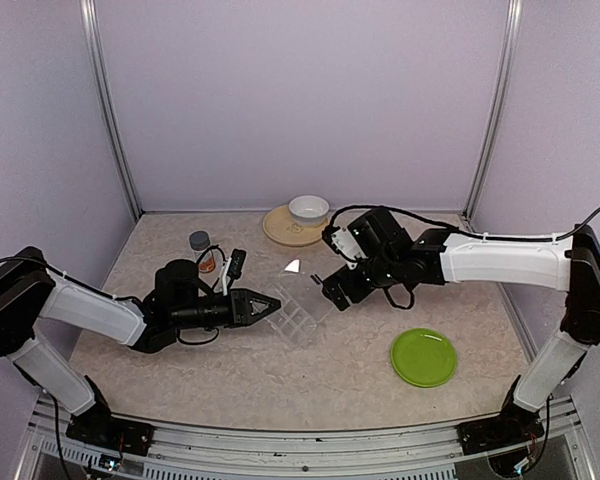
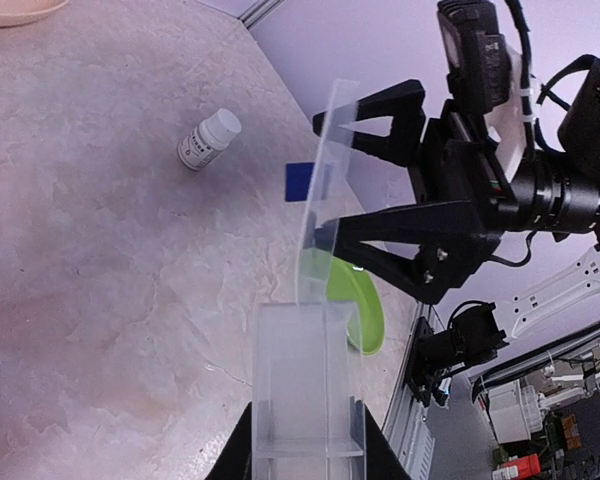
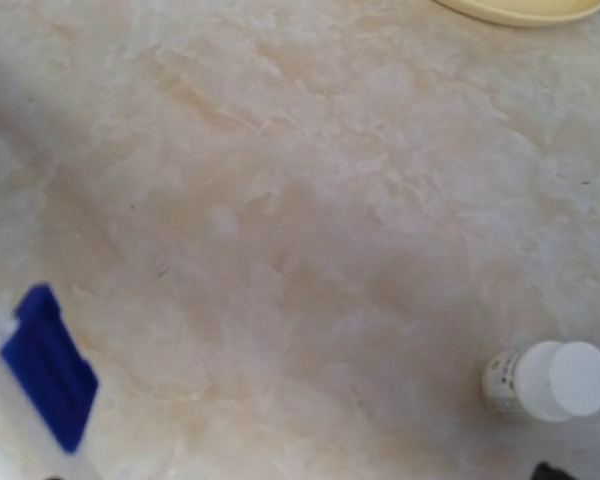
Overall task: Sort the pills into containers
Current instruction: Adjust the lid of the pill container on the pill container.
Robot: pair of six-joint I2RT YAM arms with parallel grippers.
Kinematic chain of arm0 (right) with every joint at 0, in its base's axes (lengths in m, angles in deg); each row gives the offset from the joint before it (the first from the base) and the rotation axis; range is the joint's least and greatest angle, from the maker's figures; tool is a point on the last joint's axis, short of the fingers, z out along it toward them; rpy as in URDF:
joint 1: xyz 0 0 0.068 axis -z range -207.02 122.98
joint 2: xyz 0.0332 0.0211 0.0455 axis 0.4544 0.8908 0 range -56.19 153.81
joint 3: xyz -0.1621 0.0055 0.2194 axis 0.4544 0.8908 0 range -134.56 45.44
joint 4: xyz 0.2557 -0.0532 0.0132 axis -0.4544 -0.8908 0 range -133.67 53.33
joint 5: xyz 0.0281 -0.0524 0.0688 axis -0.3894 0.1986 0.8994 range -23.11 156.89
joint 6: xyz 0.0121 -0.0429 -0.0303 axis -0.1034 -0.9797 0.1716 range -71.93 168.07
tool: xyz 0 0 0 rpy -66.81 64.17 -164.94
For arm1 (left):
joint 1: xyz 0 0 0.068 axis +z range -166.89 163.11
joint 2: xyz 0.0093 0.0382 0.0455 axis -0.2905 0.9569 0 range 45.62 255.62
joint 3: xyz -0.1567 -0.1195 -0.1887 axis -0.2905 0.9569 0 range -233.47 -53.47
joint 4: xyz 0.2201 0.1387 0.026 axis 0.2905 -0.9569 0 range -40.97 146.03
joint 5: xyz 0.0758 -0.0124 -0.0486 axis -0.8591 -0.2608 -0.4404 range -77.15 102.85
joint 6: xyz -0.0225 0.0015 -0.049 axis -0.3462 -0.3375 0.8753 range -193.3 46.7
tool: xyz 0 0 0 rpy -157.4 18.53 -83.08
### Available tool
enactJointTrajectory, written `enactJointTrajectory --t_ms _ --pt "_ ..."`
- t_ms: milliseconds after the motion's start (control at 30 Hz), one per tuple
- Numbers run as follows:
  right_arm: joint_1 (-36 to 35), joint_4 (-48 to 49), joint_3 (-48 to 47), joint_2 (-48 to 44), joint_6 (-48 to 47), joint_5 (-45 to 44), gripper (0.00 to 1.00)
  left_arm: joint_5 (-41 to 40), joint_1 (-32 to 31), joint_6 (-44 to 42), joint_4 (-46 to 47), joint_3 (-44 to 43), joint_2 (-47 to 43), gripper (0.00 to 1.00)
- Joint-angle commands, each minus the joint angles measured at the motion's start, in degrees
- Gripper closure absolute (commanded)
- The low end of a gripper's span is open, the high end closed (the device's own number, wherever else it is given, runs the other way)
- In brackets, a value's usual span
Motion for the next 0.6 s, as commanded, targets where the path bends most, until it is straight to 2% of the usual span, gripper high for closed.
enactJointTrajectory --t_ms 0,567 --pt "0.1 1.5 -1.1 2.9 0.7 -0.5 0.0 2.6 -0.7 -0.9 4.6 0.5 -2.1 0.79" --pt "0.0 2.9 -0.7 3.9 -4.0 13.6 0.0 4.4 -1.2 -1.1 5.6 -1.1 -1.1 0.79"
